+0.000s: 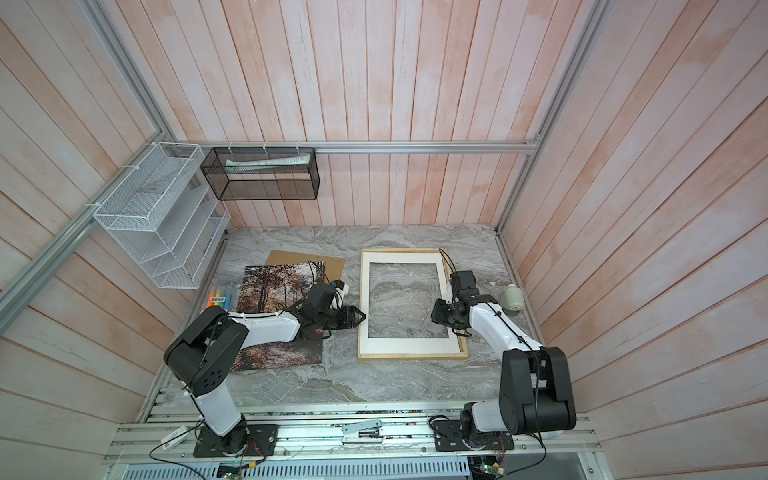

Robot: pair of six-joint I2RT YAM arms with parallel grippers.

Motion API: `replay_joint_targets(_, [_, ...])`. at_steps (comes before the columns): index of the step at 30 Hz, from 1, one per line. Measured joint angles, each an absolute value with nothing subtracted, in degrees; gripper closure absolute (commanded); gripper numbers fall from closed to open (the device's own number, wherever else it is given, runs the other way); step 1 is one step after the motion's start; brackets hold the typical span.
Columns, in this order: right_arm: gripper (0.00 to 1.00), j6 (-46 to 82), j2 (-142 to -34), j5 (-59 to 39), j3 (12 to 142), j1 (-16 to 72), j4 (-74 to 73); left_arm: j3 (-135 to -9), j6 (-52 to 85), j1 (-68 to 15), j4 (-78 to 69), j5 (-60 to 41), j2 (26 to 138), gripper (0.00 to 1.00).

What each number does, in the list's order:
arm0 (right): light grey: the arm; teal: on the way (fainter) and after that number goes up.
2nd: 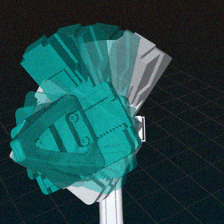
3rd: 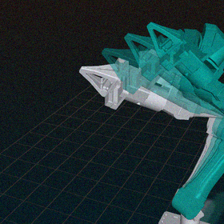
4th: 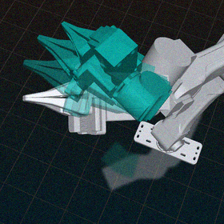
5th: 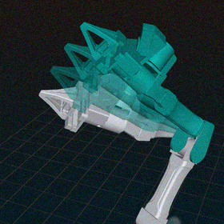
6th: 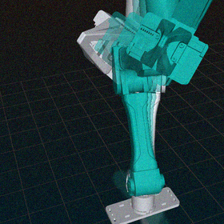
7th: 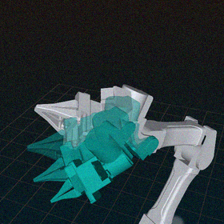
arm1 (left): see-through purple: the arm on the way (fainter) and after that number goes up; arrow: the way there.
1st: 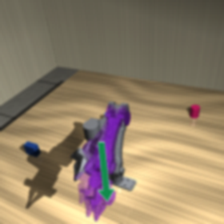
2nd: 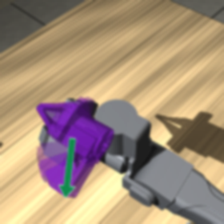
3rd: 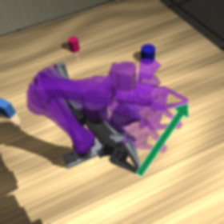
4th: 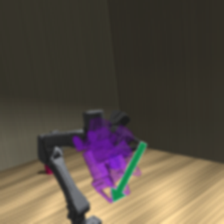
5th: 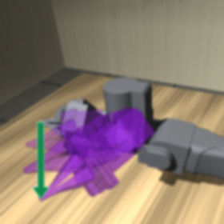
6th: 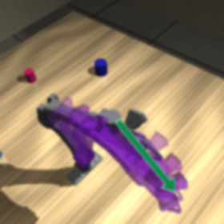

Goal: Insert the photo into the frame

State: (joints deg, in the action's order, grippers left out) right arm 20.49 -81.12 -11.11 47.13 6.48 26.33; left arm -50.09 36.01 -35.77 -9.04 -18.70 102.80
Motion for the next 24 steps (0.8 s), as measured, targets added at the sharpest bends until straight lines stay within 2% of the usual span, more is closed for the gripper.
replay_joint_targets(24, [0.53, 20.8, -86.4, -9.7, 45.0, 6.0, 23.3, -52.0, 34.8, -37.9, -5.7, -15.9, 103.1, 0.4])
